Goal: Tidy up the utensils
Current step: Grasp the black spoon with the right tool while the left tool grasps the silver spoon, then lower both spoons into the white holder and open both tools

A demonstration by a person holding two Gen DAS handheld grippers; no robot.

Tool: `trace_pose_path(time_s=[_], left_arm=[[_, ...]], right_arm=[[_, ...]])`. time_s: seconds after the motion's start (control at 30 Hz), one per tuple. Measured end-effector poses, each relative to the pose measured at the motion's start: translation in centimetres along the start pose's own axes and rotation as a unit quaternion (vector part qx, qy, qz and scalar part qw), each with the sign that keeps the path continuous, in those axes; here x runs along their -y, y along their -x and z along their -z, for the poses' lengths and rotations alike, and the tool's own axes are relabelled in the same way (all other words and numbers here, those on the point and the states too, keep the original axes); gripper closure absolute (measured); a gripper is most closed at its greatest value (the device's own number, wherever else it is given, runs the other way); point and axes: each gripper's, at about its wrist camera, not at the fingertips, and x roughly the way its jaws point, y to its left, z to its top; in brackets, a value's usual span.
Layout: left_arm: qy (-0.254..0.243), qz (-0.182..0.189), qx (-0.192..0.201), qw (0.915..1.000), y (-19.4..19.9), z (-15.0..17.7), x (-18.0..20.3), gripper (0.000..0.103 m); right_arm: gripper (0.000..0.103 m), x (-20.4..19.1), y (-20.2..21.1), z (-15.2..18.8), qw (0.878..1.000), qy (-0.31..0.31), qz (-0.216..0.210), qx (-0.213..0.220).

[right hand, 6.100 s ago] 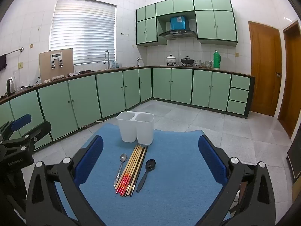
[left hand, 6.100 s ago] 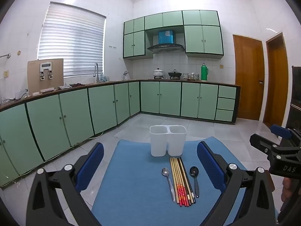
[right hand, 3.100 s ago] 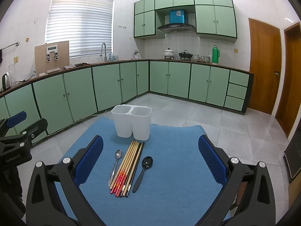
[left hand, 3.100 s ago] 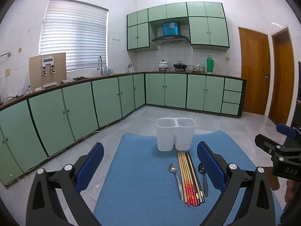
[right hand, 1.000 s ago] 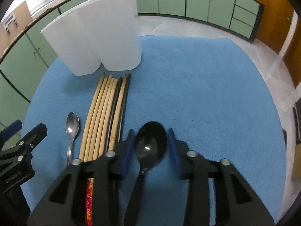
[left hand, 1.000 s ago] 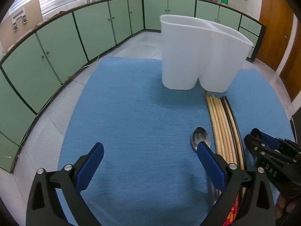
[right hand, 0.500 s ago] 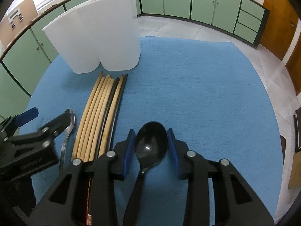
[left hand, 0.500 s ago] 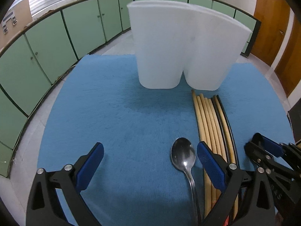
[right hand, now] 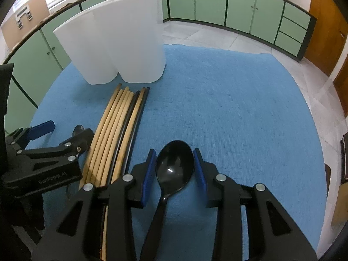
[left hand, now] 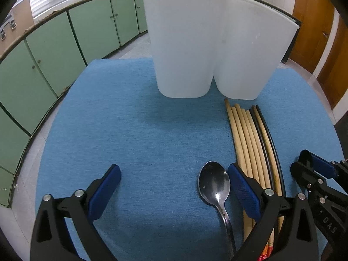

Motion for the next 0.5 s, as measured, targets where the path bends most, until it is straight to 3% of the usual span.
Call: trace_pose_path(time_s=[0.07,0.17,0.43,0.5], left_arm=[[-0.001,-0.001,0.004,1.0,0.1,0.3,-0.5,0.009],[0.0,0.001,0.011,0.9999,0.6,0.9,-0.3,0.023],[-0.023,0.028,0.022,0.9991,1.3,1.3,1.6,0.074],[-0.021,0.035,0.025,0.9989,1.4,1.4,1.7,0.075]], right_arm=[[0.069,0.0,0.1,0.0,1.0,0.002,-0.001,0.0],[0.067,-0.2,0.2,0.1,1.0,0.01,0.001,-0.001],[0.053,-0.4,0.3,-0.2,1.0,0.012,0.008,-0.012],[0.053,-0.3,0.4,-0.2,1.0,0.01,0.009,-0.012]])
